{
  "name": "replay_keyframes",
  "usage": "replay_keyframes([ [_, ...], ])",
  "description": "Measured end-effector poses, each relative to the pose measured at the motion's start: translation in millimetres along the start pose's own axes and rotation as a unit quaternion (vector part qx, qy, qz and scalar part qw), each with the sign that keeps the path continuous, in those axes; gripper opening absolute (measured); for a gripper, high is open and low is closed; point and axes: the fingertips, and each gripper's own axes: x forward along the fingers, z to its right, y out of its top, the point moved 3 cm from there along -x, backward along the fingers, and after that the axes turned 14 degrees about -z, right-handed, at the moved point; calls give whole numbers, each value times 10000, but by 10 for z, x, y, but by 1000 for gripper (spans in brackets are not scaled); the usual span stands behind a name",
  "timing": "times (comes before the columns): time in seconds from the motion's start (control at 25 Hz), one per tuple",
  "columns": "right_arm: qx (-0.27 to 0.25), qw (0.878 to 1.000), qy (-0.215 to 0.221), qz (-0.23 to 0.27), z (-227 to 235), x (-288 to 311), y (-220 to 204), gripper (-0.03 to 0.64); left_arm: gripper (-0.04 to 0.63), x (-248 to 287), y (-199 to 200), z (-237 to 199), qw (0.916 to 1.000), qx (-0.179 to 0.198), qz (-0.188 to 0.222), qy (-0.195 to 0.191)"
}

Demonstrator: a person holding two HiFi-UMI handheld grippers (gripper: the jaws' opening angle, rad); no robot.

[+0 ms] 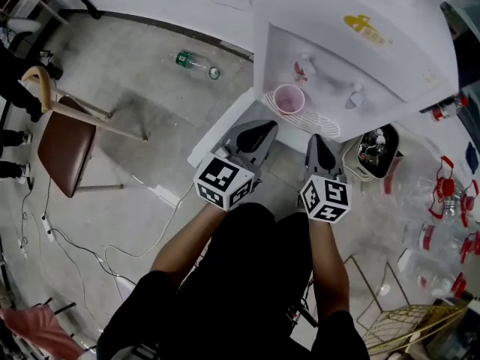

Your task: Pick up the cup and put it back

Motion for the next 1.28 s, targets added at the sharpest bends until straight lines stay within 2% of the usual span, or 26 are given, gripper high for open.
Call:
replay_keyframes([
  [0.24, 323, 9950, -45, -939, -85, -219, 122, -6, 6, -192, 153, 145, 9964, -524, -663, 2],
  [0.44, 442, 9881, 24, -1471, -299, -713, 484, -6, 6, -674, 659, 418, 9908, -831, -1030, 276],
  [0.6, 565, 9835, 52, -1720, -538, -1333, 915, -6, 6, -1173, 1248, 734, 9884, -869, -1202, 321],
  [0.96, 418, 9816, 396, -1820, -1149, -2962, 1921, -6, 6, -2427, 2492, 1676, 9879, -855, -1117, 646],
  [1.28, 372, 9851, 479, -1606, -1468, -4079, 2536, -6, 6, -3297, 3234, 2480, 9881, -870, -931, 864],
])
